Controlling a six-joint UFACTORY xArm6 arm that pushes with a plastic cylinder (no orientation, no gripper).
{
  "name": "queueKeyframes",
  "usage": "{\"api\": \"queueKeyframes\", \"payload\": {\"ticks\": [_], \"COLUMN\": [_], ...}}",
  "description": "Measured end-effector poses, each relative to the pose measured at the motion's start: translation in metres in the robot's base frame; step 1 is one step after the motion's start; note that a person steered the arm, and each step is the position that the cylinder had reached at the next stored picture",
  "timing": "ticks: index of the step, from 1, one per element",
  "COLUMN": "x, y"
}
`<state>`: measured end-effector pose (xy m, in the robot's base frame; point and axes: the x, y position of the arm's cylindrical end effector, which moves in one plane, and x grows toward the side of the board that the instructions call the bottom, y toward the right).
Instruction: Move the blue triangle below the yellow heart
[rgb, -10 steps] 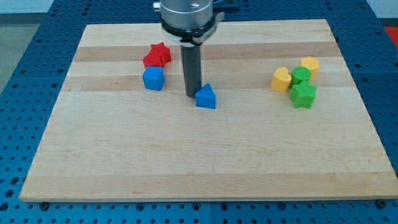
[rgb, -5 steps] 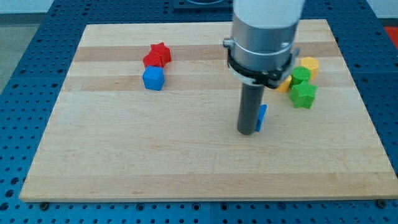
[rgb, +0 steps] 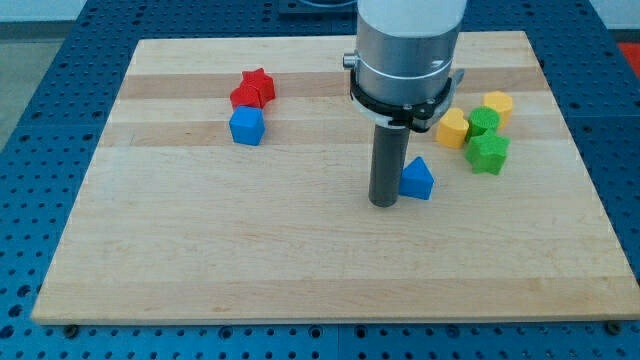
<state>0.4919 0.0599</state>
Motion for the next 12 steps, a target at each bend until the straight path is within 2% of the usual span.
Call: {"api": "queueKeyframes", "payload": {"ticks": [2, 6, 12], "x": [-0.004, -0.045, -0.059], "y": [0.035, 0.035, 0.066]}}
